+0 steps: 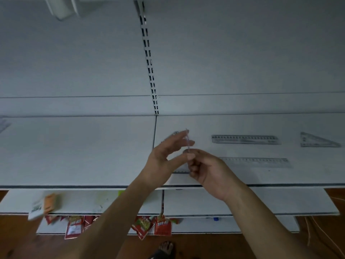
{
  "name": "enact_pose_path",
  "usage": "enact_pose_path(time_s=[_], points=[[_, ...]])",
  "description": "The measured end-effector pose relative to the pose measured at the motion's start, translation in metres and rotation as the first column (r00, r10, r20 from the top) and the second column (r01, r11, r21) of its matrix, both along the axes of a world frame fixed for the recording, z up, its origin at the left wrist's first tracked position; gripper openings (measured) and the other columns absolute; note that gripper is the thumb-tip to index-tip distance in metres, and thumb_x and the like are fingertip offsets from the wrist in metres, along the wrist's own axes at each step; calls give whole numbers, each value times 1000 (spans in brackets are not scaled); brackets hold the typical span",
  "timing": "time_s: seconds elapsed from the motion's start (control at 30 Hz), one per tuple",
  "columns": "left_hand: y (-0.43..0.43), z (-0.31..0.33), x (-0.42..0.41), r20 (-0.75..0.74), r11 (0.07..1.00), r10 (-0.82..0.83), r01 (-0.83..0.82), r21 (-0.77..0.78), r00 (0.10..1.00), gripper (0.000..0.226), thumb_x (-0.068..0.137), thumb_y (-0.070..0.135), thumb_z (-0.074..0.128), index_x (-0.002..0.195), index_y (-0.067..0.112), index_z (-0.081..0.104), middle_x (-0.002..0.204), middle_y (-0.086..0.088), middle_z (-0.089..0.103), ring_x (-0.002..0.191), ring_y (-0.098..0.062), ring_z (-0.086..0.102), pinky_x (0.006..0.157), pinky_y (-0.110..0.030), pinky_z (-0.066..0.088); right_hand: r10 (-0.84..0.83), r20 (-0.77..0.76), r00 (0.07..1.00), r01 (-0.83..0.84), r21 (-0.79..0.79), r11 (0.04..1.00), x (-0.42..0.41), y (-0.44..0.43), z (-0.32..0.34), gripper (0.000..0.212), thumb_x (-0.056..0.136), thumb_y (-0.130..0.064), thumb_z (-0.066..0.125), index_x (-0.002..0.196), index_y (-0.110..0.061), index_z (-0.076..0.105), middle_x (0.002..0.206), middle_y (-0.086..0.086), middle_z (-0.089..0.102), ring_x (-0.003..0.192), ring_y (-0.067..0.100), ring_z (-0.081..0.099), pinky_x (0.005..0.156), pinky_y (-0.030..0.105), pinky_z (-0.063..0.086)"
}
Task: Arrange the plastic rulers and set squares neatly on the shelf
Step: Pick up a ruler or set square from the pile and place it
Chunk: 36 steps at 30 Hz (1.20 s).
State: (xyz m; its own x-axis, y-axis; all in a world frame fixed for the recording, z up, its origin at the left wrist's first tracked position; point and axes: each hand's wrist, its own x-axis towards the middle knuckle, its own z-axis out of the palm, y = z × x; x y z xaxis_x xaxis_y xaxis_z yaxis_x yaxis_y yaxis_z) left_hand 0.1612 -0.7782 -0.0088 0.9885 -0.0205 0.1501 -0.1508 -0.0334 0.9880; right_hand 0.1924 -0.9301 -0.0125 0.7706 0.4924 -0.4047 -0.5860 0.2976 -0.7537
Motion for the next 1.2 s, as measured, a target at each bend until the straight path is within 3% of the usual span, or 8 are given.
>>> enact_pose_path(time_s=[0.17,0.27,0.53,0.63,0.7,0.93,1.1,1.2], points=[[18,-6,-1,166,953,150,-188,240,975,54,78,24,75,129,18,58,104,3,66,96,-9,65,89,-19,48,0,336,942,136,-383,914,0,-2,0,23,97,-28,50,100,-18,71,86,4,74,70,15,63,66,27,51],[31,-15,0,265,869,130,-239,433,955,57,79,28,76,131,18,57,103,6,62,85,-9,62,80,-18,50,-100,486,868,279,-313,908,-4,-5,3,26,98,-32,47,103,-20,68,88,3,74,71,14,64,63,26,53],[45,-27,3,263,757,64,-219,615,963,56,79,37,74,131,23,57,101,11,58,75,-2,54,69,-6,43,112,725,679,288,-404,868,-6,-15,-14,32,81,-34,64,113,-32,66,92,-10,70,83,10,65,72,21,53],[43,-31,1,233,779,28,-167,605,972,57,78,33,76,131,22,56,105,10,60,77,-3,55,71,-4,42,249,833,494,367,-459,809,-2,-19,-29,32,83,-20,70,115,-22,66,89,-8,69,82,5,64,74,15,50],[42,-36,-1,227,789,19,-154,595,974,58,77,27,77,131,18,57,106,9,62,78,-3,56,74,-5,43,279,858,431,423,-465,778,-1,-21,-40,32,83,-18,69,115,-17,67,88,-5,68,80,4,63,74,18,52],[47,-54,-11,231,798,113,-227,559,966,37,79,13,76,115,17,67,93,10,67,80,-1,61,77,-9,48,285,855,433,508,-493,707,-1,-27,-57,30,83,-27,70,111,-17,70,89,-11,68,86,3,61,81,22,49],[47,-58,-15,231,726,178,-286,626,957,28,80,28,72,107,21,71,87,15,64,83,-3,57,77,-5,43,357,841,405,539,-536,650,-1,-24,-59,36,83,-41,62,107,-16,71,87,-15,65,87,-2,52,83,11,38],[49,-61,-17,256,675,185,-312,668,949,29,79,35,69,104,21,73,88,17,62,82,0,52,79,-9,38,393,839,377,551,-544,633,1,-24,-63,39,83,-45,57,105,-17,72,88,-11,67,87,0,50,81,14,38]])
